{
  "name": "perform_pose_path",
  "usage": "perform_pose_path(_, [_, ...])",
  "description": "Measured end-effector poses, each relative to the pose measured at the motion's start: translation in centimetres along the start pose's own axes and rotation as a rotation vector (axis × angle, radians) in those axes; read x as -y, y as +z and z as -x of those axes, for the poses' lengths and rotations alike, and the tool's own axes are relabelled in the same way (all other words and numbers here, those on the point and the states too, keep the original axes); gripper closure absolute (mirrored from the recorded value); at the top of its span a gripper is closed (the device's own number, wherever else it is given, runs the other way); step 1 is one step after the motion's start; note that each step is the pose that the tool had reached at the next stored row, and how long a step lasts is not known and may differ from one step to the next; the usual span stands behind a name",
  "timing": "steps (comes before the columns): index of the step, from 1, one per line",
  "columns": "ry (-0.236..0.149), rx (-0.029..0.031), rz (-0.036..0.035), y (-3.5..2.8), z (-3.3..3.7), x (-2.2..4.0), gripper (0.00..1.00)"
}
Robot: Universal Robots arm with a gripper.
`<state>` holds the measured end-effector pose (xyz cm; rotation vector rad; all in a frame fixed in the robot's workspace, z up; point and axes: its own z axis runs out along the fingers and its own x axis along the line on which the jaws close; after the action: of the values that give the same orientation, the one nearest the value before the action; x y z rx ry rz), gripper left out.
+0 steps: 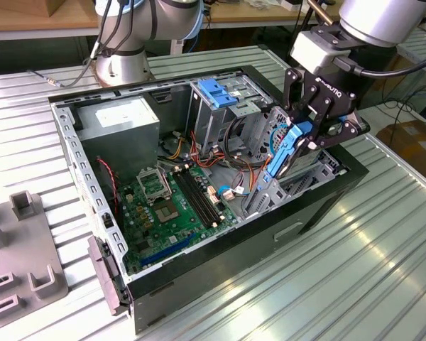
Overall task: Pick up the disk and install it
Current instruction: 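Insert the disk into the insertion slot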
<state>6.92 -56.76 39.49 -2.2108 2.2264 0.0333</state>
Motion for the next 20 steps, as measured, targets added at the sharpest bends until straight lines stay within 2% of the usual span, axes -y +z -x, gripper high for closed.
perform_pose_path(7, [0.0, 0.0002, 0.0, 0.05, 0.0, 0.0, 0.63])
perform_pose_path(8, [0.0, 0.0006, -0.0001, 0.21, -0.01, 0.01, 0.63])
perform_pose_path(12, [0.0, 0.0008, -0.0002, 1.54, -0.03, 0.06, 0.63])
perform_pose_path(14, [0.0, 0.001, -0.0007, 1.84, -0.03, 0.06, 0.63])
perform_pose_path(16, [0.0, 0.0014, -0.0016, 2.41, -0.04, 0.07, 0.63])
perform_pose_path(18, [0.0, 0.0016, -0.0018, 2.72, -0.05, 0.07, 0.63])
perform_pose_path(20, [0.0, 0.0014, -0.0019, 2.74, -0.05, 0.07, 0.63])
